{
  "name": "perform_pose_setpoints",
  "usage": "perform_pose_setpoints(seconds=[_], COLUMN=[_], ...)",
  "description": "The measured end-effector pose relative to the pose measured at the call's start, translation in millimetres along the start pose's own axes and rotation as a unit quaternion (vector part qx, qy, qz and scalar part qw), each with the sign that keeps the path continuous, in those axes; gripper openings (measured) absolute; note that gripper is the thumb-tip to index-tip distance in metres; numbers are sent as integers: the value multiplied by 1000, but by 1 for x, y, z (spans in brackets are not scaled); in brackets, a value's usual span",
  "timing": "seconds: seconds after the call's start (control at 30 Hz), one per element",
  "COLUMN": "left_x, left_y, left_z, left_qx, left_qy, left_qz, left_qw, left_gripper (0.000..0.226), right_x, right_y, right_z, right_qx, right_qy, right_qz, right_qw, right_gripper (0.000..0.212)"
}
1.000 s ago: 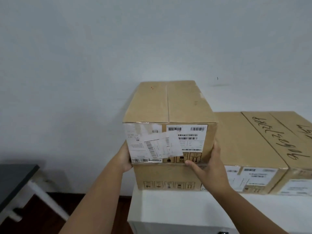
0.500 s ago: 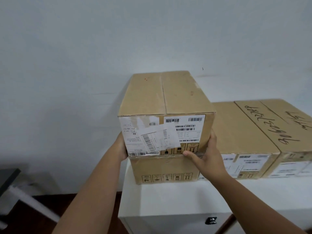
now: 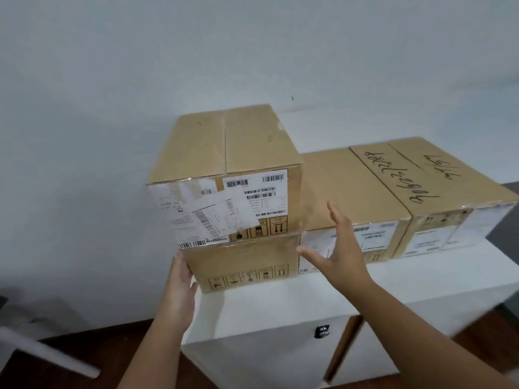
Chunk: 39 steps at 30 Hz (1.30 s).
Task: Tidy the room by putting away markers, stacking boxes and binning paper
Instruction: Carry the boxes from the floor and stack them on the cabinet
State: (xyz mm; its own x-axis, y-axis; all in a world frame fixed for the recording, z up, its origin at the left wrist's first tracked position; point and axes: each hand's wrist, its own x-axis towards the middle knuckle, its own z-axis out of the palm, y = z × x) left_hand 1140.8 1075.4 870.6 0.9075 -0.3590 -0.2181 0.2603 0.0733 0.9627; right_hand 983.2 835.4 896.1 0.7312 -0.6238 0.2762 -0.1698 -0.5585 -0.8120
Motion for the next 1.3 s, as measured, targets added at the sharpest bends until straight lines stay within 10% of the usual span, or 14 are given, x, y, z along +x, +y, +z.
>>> perform_pose_setpoints(seconds=[0.2,0.43,0.77,1.3], left_x=[-89,-222,-399,-352], left_y=[-33,-118,-215,-432], left_z=[75,289,550,809], left_qx=[59,153,266,540], left_qy=[38,-238,-559,-550], left_qz=[-1,-11,-40,-99], left_qw=[998,959,784,629], left_gripper=[53,54,49,53], right_x=[-72,-208,-408,-445], right_y=[83,189,268,553], right_z=[-97,-286,-542,-642], right_qx=[-90,-186,-181,54], right_qy=[-5,-83,56,199], right_qz=[67,225,487,692], right_qw=[994,953,853,691], right_gripper=[77,68,57,50])
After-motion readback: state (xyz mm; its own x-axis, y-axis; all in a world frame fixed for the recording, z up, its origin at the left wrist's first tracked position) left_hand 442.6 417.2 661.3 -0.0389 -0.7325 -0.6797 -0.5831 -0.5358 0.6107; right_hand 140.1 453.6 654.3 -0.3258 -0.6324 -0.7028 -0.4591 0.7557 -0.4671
